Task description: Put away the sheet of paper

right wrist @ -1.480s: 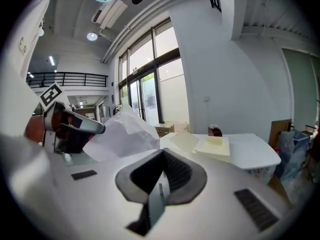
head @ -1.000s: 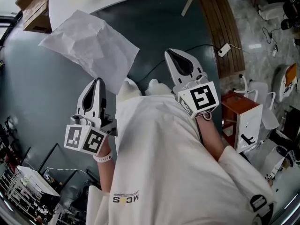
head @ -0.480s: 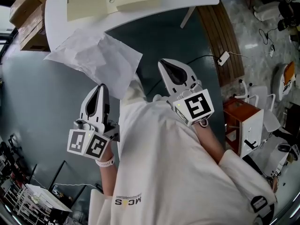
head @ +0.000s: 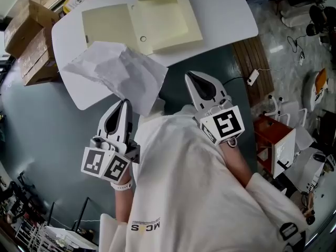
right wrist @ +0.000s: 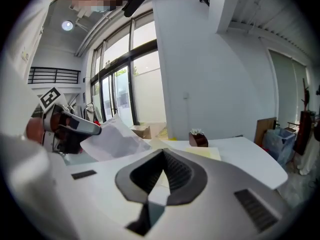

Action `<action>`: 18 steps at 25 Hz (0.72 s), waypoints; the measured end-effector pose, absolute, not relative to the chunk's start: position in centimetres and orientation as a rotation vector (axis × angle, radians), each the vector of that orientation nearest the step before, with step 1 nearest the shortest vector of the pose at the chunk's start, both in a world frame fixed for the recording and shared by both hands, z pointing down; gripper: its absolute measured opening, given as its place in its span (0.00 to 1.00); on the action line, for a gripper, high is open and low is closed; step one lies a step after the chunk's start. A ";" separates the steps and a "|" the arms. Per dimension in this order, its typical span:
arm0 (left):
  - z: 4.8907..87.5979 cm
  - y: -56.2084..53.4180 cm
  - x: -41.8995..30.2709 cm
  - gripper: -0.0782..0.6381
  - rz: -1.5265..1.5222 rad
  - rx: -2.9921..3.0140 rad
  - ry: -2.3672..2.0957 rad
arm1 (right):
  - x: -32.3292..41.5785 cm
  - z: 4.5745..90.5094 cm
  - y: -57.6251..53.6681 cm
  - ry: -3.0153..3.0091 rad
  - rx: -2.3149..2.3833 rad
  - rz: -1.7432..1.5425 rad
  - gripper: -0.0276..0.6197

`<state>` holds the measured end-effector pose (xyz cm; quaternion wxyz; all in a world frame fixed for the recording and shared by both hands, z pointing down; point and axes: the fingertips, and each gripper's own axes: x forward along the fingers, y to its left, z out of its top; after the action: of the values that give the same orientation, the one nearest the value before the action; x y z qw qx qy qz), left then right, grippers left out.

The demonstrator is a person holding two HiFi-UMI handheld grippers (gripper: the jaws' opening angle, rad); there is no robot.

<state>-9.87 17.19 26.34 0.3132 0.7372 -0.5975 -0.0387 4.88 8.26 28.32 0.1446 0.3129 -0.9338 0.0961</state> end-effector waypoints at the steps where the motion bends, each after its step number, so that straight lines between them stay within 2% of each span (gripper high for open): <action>1: 26.2 16.2 -10.5 0.14 -0.096 1.956 -1.568 | 4.2 28.1 7.3 -2.691 0.916 0.274 0.06; 18: 26.4 7.7 -13.4 0.14 0.081 1.943 -1.566 | 1.3 28.2 -3.5 -2.730 0.841 0.302 0.06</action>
<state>-13.38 7.69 26.39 0.3169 0.7382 -0.5947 0.0307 1.30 -3.48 28.25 0.1342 0.2902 -0.9418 0.1040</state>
